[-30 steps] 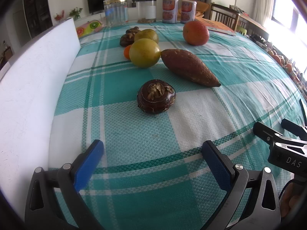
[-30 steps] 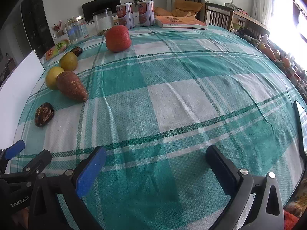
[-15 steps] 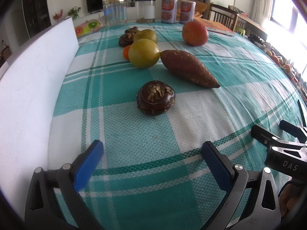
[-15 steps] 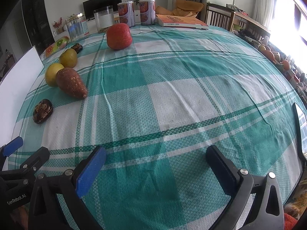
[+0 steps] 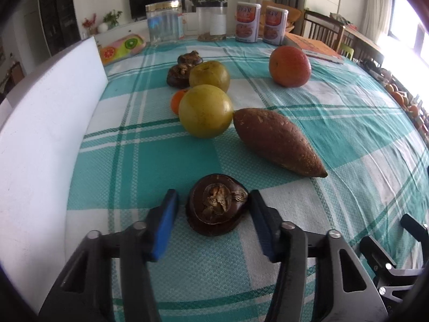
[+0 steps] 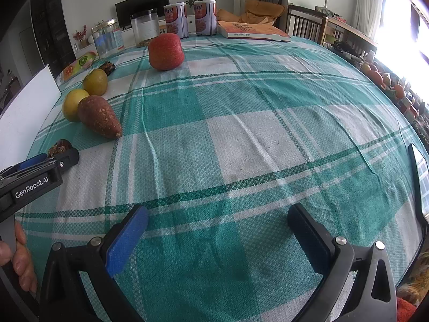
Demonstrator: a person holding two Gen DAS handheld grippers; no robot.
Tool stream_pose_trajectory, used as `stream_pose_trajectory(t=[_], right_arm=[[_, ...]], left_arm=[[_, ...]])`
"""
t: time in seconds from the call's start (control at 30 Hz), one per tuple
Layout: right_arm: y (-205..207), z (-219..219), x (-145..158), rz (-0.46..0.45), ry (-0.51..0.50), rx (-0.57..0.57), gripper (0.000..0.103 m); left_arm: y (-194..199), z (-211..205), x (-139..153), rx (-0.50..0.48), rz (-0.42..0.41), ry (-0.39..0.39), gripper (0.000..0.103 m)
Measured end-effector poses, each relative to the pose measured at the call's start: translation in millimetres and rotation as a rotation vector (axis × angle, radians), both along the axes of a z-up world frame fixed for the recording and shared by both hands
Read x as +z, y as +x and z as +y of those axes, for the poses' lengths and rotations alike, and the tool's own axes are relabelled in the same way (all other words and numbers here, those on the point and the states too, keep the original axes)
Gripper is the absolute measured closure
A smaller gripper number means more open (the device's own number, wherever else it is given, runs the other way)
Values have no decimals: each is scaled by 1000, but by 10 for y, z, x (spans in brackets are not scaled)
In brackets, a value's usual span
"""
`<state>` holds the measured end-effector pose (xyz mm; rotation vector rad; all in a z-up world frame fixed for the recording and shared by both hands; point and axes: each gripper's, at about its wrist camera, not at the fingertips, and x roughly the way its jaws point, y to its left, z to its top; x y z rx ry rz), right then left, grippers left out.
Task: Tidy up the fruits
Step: 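Lower the left tool to the dark brown round fruit while the right tool nears another sweet potato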
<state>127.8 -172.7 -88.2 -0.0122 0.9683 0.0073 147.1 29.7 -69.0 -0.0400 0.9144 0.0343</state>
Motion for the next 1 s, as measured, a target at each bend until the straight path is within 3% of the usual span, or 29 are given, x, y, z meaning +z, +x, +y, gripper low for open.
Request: stream_pose_trajectory(t=[0.33,0.47,0.57,1.0], right_arm=[[-4,3,-4,0,-1,0,0],[-5,3,-2,0,-1,0,0],[-6,5,-2,0,-1,0,0],[-4,7,-5,0,-2,0,0]], left_arm=[[-425,159,23,-7,41,-13,54],[-439,154,-22,-2,25,16,22],[-446,163,-55,13,2,37,11],[-419,208,-84,25,14,18,3]])
